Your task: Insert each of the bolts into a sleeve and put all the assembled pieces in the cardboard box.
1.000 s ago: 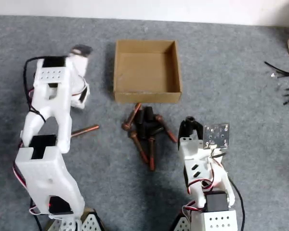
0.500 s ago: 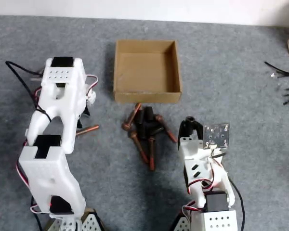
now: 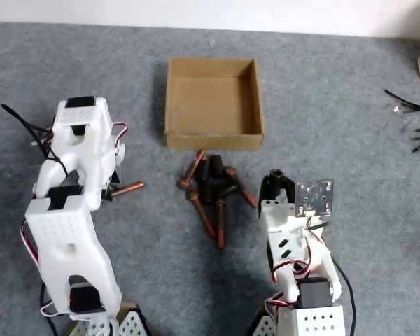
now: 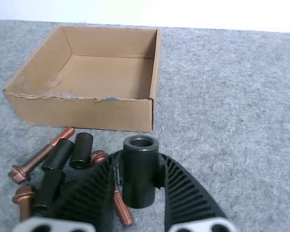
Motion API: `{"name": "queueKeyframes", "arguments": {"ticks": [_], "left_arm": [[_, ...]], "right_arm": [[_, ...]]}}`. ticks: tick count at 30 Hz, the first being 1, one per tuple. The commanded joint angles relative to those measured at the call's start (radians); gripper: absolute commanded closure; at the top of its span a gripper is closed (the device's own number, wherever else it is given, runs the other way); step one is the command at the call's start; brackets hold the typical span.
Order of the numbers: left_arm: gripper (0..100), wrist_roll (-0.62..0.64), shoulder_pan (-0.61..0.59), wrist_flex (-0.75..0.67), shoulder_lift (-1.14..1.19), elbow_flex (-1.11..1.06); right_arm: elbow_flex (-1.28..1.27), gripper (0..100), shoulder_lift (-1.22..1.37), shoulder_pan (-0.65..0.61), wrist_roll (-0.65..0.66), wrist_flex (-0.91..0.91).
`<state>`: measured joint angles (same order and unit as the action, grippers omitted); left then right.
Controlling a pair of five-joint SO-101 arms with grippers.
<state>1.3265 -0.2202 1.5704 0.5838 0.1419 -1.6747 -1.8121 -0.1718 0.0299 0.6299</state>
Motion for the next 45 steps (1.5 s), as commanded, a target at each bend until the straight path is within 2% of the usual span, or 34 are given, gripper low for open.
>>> {"name": "queueKeyframes", "arguments": {"ticks": [1,14,18,22,25,32,34,38,40,42,45], "left_arm": [[84,0.038,-0.012,-0.074,0.01,0.012],[84,0.04,-0.004,-0.078,0.015,-0.016],[91,0.037,-0.004,-0.08,0.013,-0.015],[93,0.041,-0.002,-0.08,0.012,-0.015],[100,0.041,-0.012,-0.081,0.01,-0.013],[99,0.025,-0.01,-0.097,0.002,-0.01],[99,-0.063,0.001,-0.087,0.004,0.028],[100,-0.384,0.031,-0.087,0.008,0.071],[100,-0.499,0.062,-0.091,0.001,0.076],[100,-0.539,0.096,-0.087,-0.016,0.094],[100,-0.528,0.17,-0.087,-0.067,0.097]], "right_arm": [[-0.133,99.4,-0.005,0.01,0.014,-0.001],[-0.133,99.4,-0.005,0.01,0.014,-0.001],[-0.133,99.4,-0.005,0.01,0.014,-0.001],[-0.133,99.4,-0.005,0.01,0.014,-0.001],[-0.133,99.4,-0.005,0.01,0.014,-0.001],[-0.133,99.4,-0.005,0.01,0.014,-0.001],[-0.133,99.4,-0.005,0.01,0.014,-0.001],[-0.133,99.4,-0.005,0.01,0.014,-0.001],[-0.133,99.4,-0.005,0.01,0.014,-0.001],[-0.133,99.4,-0.005,0.008,0.014,-0.001],[-0.133,99.4,-0.005,0.005,0.014,-0.001]]}}
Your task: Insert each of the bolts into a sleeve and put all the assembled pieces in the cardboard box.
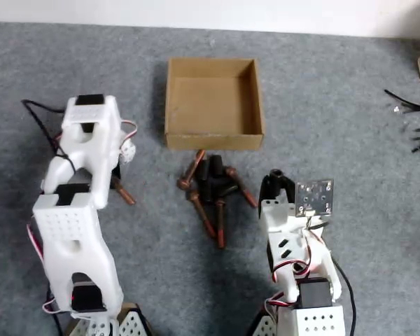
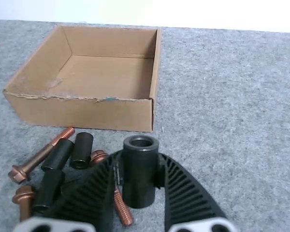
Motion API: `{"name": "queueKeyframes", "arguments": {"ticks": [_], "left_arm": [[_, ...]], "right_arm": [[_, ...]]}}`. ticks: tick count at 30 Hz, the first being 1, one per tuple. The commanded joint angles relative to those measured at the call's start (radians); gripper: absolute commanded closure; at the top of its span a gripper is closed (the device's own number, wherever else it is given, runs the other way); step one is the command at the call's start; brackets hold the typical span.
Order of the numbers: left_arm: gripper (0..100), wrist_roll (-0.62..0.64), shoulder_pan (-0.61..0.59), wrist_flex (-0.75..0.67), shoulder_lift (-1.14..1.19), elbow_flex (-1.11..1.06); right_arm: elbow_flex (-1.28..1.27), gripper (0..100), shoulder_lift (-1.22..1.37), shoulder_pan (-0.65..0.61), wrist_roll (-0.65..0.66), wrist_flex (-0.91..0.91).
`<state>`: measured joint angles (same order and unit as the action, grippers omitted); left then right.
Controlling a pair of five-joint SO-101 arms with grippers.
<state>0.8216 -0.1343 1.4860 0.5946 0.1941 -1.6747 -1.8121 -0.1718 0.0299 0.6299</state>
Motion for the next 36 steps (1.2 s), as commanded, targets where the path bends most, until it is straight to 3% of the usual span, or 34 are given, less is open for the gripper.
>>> {"name": "queueKeyframes", "arguments": {"ticks": [1,13,25,31,36], "left_arm": [[100,-0.021,0.101,-0.003,-0.102,0.044],[100,-0.023,0.171,-0.031,-0.581,-0.266],[100,-0.025,0.202,-0.387,-1.264,-0.915],[100,-0.267,0.203,-0.611,-1.636,-1.241],[100,-0.354,0.205,-0.73,-1.879,-1.44]], "right_arm": [[-0.133,99.4,-0.005,0.005,0.014,-0.001],[-0.133,99.4,-0.005,0.005,0.014,-0.001],[-0.133,99.4,-0.008,0.004,0.014,-0.001],[-0.133,99.4,-0.007,-0.002,0.014,-0.001],[-0.133,99.4,-0.005,-0.05,0.014,0.001]]}}
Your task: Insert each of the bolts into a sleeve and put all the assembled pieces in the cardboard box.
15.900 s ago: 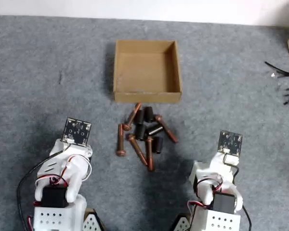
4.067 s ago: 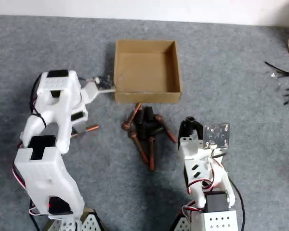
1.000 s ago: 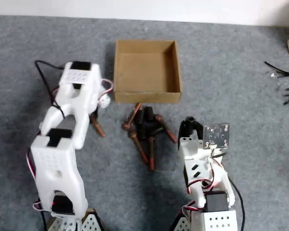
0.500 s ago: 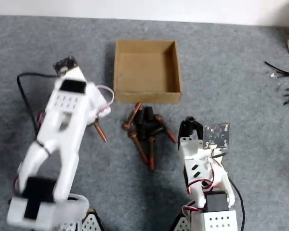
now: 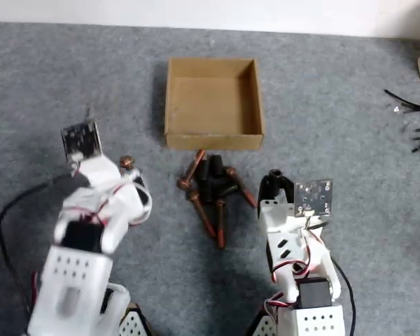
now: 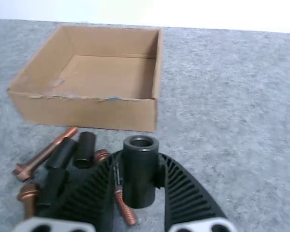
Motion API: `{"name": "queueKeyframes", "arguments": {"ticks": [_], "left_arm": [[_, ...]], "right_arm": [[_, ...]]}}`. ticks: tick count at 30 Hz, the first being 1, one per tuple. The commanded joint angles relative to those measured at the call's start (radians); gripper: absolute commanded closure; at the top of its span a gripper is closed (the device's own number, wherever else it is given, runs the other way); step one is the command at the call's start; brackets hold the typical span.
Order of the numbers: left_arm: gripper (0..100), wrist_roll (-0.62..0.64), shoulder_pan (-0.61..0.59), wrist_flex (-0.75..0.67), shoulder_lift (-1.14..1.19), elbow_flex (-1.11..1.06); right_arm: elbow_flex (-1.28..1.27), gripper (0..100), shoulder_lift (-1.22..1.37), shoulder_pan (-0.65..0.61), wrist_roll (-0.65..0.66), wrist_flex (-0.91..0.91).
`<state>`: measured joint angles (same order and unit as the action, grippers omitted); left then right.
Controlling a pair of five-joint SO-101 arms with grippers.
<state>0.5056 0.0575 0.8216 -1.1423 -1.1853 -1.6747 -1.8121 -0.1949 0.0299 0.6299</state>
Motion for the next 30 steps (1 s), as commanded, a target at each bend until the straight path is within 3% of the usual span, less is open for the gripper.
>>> {"name": "queueKeyframes", "arguments": {"ticks": [1,11,16,24,30], "left_arm": [[100,-0.038,0.013,-0.075,-0.177,-0.084],[100,-0.04,0.013,-0.318,-0.473,-0.364],[100,-0.143,0.015,-0.396,-0.627,-0.501],[100,-0.144,0.09,-0.365,-0.687,-0.51],[100,-0.146,0.088,-0.336,-0.685,-0.51]], "right_arm": [[-0.133,99.4,-0.007,-0.027,0.014,0.001],[-0.133,99.4,-0.016,-0.229,0.014,-0.117],[-0.133,99.4,-0.015,-0.318,0.014,-0.117],[-0.133,99.4,-0.005,-0.311,0.014,-0.047],[-0.133,99.4,-0.015,-0.22,0.009,-0.024]]}}
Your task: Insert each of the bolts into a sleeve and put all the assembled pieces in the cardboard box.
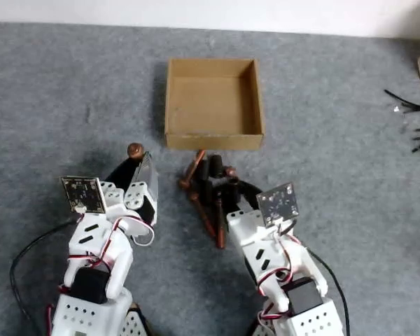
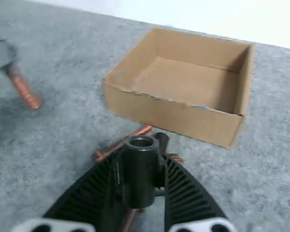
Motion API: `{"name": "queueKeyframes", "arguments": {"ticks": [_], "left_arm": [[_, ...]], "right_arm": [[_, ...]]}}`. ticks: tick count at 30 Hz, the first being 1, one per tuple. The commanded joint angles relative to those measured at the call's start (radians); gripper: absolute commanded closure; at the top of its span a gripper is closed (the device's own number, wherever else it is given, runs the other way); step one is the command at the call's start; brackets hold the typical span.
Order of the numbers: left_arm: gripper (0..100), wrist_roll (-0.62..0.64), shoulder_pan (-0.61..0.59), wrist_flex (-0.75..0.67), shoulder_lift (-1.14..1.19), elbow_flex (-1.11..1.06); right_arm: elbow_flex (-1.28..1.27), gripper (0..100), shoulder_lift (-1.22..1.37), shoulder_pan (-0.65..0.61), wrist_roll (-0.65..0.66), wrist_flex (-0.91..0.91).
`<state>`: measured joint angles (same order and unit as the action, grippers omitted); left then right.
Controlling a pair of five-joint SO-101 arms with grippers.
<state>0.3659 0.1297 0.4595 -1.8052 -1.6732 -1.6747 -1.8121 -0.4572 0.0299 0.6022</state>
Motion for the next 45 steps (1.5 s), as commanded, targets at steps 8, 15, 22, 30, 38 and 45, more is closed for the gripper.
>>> {"name": "queueKeyframes", "arguments": {"ticks": [8,15,22,30,38,45], "left_arm": [[99,-0.006,0.024,0.13,-0.022,-0.022],[99,-0.006,0.016,0.133,-0.022,-0.022],[99,-0.008,0.016,0.129,-0.022,-0.022],[99,-0.009,0.016,0.157,-0.021,-0.022],[99,-0.009,0.016,0.157,-0.021,-0.022],[99,-0.011,0.013,0.155,-0.022,-0.022]], "right_arm": [[-0.133,99.4,-0.007,0.068,0.012,0.007],[-0.133,99.4,-0.005,0.067,0.006,0.008],[-0.133,99.4,-0.005,0.061,0.006,0.008],[-0.133,99.4,-0.005,0.061,0.006,0.01],[-0.133,99.4,-0.005,0.068,0.011,0.015],[-0.133,99.4,-0.012,0.067,0.012,0.05]]}}
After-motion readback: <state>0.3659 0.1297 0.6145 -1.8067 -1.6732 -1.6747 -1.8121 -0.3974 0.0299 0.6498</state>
